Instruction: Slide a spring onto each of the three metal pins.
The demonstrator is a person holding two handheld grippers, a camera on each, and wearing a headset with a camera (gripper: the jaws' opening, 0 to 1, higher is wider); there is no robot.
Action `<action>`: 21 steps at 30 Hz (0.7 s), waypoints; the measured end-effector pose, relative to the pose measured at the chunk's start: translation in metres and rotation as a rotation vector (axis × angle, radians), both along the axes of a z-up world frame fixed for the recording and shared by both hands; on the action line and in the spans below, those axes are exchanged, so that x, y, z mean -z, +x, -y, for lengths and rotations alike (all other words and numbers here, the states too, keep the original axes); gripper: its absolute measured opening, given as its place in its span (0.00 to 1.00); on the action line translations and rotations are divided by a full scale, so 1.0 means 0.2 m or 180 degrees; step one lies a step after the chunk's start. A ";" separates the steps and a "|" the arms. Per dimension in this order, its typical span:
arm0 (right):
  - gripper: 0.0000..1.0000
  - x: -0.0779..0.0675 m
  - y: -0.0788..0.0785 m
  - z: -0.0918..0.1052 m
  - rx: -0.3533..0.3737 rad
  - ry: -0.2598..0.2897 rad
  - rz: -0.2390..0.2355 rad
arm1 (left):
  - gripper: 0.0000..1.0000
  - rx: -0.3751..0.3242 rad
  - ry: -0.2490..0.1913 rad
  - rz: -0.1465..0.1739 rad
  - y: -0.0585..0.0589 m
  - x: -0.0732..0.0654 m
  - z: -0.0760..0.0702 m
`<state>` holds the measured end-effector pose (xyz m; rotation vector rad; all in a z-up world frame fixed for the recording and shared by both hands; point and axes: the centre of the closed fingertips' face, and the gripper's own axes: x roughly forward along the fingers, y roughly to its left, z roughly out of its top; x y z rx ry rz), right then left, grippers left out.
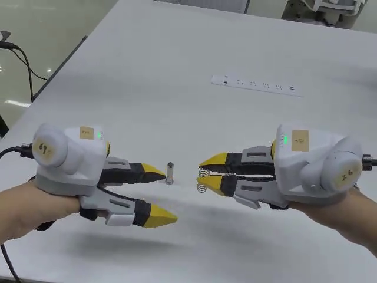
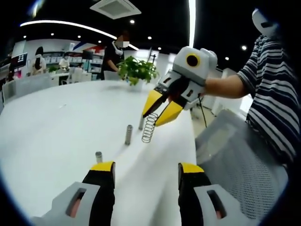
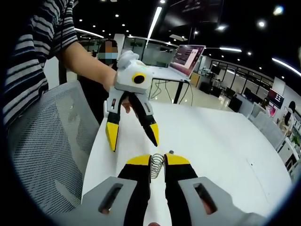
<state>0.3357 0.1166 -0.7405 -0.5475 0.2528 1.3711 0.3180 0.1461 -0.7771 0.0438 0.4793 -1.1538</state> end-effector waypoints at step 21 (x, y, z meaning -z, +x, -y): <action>0.07 0.00 0.08 -0.05 0.0115 0.0035 0.0067 | 0.98 -0.0575 -0.0058 0.0207 0.11 0.01 -0.15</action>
